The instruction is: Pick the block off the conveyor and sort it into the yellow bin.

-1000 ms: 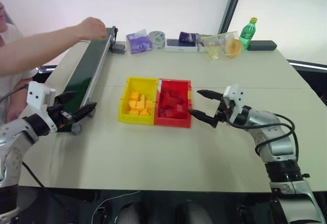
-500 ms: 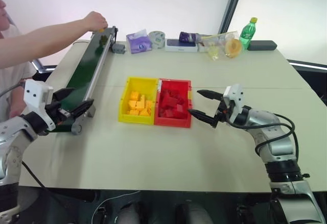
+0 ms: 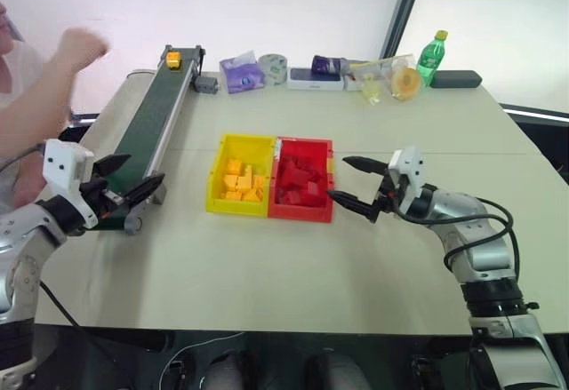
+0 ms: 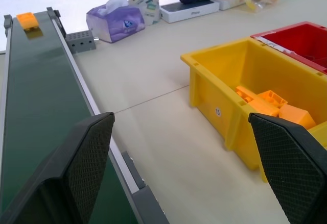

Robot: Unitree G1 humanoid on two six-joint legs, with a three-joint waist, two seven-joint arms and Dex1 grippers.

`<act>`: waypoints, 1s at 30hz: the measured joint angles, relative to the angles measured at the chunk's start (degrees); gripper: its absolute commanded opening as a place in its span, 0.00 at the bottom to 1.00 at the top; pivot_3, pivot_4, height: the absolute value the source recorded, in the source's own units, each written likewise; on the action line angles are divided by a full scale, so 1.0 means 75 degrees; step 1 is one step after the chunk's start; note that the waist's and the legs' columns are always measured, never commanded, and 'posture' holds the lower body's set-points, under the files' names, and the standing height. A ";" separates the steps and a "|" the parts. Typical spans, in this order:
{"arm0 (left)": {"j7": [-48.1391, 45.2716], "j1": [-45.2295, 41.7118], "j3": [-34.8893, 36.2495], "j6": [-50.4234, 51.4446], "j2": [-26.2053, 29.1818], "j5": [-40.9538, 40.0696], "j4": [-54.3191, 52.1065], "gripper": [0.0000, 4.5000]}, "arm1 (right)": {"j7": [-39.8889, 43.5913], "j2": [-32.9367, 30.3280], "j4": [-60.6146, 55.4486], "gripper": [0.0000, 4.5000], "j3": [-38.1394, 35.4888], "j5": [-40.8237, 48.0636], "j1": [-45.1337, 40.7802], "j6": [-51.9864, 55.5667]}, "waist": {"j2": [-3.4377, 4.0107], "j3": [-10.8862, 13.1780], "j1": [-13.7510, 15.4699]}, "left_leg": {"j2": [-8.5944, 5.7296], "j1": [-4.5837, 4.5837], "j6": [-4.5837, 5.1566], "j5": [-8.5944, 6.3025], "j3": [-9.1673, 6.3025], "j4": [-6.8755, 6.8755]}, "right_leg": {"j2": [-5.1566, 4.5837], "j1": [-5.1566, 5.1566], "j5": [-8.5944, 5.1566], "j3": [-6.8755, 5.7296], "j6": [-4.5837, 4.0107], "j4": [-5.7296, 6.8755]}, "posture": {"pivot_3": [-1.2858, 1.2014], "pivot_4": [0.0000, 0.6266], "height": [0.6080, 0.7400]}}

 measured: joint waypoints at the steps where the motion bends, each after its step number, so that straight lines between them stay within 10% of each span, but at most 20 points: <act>1: 0.0000 0.0000 0.0000 -0.0003 0.0000 -0.0001 0.0000 0.99 | 0.0000 0.0002 0.0000 1.00 0.0000 0.0000 0.0000 0.0000 | 0.0000 0.0000 0.0000 | 0.0000 0.0000 0.0000 0.0000 0.0000 0.0000 | 0.0000 0.0000 0.0000 0.0000 0.0000 0.0000 | 0.52 0.24 1.00; 30: 0.1675 0.0384 0.1208 0.0388 -0.0160 -0.0023 -0.0018 0.99 | 0.0164 0.0256 0.0374 1.00 0.0246 -0.0017 -0.0423 -0.0108 | 0.0000 0.0000 0.0009 | 0.0001 0.0000 0.0000 0.0000 0.0000 -0.0002 | -0.0017 0.0000 0.0000 -0.0001 0.0000 -0.0002 | 0.52 0.24 1.00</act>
